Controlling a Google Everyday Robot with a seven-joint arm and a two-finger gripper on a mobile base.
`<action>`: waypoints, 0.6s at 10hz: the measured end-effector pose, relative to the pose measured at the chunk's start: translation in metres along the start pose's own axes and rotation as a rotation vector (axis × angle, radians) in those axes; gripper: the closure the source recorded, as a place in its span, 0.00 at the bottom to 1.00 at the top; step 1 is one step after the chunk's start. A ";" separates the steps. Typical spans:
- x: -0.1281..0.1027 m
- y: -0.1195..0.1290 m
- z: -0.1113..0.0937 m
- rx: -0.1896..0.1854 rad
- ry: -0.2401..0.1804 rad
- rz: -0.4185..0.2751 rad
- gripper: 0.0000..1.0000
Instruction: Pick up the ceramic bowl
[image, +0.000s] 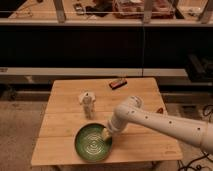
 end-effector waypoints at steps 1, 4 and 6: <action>0.002 -0.006 0.004 0.004 -0.016 -0.013 0.54; 0.006 -0.020 0.005 0.027 -0.045 -0.018 0.73; 0.008 -0.019 0.005 0.023 -0.060 -0.015 0.91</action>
